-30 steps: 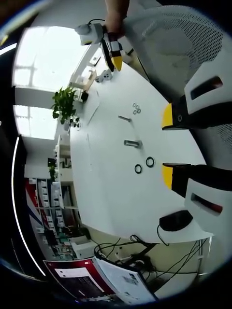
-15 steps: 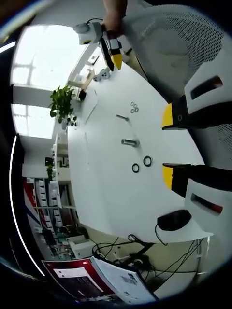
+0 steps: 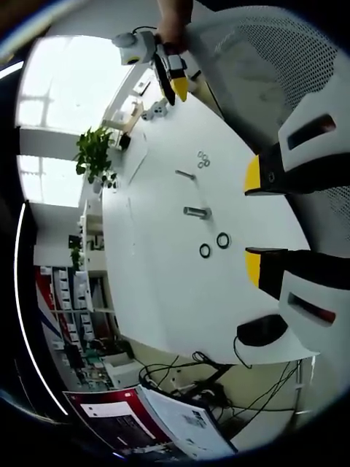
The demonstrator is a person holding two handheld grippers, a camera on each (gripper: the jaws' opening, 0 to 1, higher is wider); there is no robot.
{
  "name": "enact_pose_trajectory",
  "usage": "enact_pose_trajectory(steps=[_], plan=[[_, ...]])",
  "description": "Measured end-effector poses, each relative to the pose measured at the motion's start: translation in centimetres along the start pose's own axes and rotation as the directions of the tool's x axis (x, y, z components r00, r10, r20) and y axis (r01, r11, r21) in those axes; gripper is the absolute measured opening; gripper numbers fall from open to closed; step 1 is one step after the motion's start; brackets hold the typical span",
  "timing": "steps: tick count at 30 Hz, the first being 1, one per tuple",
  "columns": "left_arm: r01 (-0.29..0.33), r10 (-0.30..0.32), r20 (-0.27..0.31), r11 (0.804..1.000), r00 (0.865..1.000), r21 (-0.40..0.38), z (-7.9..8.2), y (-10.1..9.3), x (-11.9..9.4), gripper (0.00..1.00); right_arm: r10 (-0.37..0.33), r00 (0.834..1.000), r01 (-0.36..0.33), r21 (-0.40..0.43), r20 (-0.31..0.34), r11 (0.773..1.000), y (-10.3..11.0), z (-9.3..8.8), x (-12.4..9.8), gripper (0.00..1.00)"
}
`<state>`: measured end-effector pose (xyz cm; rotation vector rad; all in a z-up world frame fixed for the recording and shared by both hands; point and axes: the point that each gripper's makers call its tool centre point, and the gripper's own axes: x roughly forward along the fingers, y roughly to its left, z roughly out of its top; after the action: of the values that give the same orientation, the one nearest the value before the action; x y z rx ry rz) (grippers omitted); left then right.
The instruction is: Place the washer onto the threaded stud by aligning its center hole with the stud, sliding it down to the base, and recovering from edge contact or off-axis alignment until the washer reaches the visible bottom stop.
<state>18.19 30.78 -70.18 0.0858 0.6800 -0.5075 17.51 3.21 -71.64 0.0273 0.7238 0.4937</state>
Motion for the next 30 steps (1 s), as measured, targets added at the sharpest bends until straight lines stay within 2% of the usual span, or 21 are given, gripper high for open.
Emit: enact_pose_trajectory(steps=[9,16,20,30], plan=[[-0.006,0.006,-0.019,1.000,1.000,0.005,-0.36,0.00,0.05,0.27,0.031,1.000,-0.031,-0.005,0.003,1.000,0.53,0.02,0.11,0.41],[0.011,-0.010,-0.017,1.000,1.000,0.007,-0.36,-0.15,0.12,0.27,0.020,1.000,-0.020,-0.008,-0.012,1.000,0.41,-0.18,0.14,0.41],[0.017,-0.017,-0.049,1.000,0.999,0.014,-0.87,-0.29,0.39,0.27,0.013,1.000,-0.013,0.006,-0.012,1.000,0.14,-0.04,0.19,0.41],[0.025,-0.025,-0.045,1.000,0.999,0.007,-0.86,-0.31,0.38,0.28,0.017,0.999,-0.016,0.020,-0.032,1.000,-0.26,-0.02,0.16,0.42]])
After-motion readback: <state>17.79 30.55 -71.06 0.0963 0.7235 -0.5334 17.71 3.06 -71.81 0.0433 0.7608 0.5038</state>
